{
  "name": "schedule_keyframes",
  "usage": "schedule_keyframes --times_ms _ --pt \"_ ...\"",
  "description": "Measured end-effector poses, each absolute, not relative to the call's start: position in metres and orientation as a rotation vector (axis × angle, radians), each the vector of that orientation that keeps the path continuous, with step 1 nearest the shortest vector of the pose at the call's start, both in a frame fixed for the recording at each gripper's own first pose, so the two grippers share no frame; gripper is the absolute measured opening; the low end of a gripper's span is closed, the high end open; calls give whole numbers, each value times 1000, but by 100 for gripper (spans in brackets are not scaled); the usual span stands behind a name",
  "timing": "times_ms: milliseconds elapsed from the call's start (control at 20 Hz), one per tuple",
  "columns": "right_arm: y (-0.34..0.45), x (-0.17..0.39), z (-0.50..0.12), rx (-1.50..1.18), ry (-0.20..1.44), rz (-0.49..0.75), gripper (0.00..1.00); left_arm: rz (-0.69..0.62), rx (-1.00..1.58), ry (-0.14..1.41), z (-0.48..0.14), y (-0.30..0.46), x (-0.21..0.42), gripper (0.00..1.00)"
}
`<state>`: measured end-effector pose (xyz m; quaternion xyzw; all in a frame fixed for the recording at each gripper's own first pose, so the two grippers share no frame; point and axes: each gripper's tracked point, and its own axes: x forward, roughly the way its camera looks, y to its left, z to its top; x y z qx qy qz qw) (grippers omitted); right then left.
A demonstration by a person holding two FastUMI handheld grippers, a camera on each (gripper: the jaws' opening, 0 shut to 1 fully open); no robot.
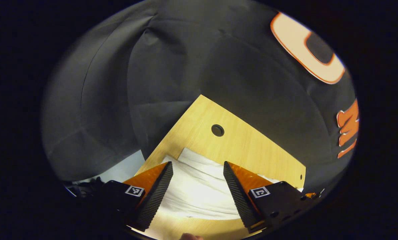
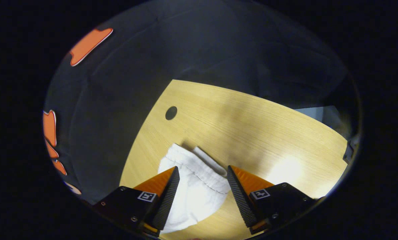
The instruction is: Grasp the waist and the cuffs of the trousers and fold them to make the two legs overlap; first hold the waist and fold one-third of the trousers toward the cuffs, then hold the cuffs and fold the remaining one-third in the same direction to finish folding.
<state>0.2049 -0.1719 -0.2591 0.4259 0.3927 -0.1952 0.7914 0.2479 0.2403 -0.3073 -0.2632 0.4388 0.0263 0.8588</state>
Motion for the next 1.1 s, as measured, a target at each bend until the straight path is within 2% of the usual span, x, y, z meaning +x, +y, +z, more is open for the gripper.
schedule_keyframes --times_ms 200,450,650,750,800,850,900,1000,1100 --pt "-157 190 -283 937 901 -422 97 -22 -509 919 -288 205 226 100" --pt "-145 203 -305 1007 904 -448 98 -43 -452 907 -269 175 191 100" --pt "-149 216 -316 1037 870 -507 95 -20 -258 885 -254 176 175 100" --pt "-156 211 -319 1051 860 -579 83 -28 -256 867 -246 164 170 100" --pt "-156 214 -321 1070 861 -597 63 -30 -277 868 -242 159 164 100" --pt "-155 215 -322 1106 855 -591 60 -35 -307 868 -239 151 156 100" --pt "-153 213 -320 1149 829 -584 31 -44 -334 876 -239 141 149 100" --pt "-154 210 -317 1180 803 -556 16 -45 -357 890 -249 130 137 100" --pt "-154 211 -303 1182 757 -519 11 -51 -355 905 -257 127 127 100"
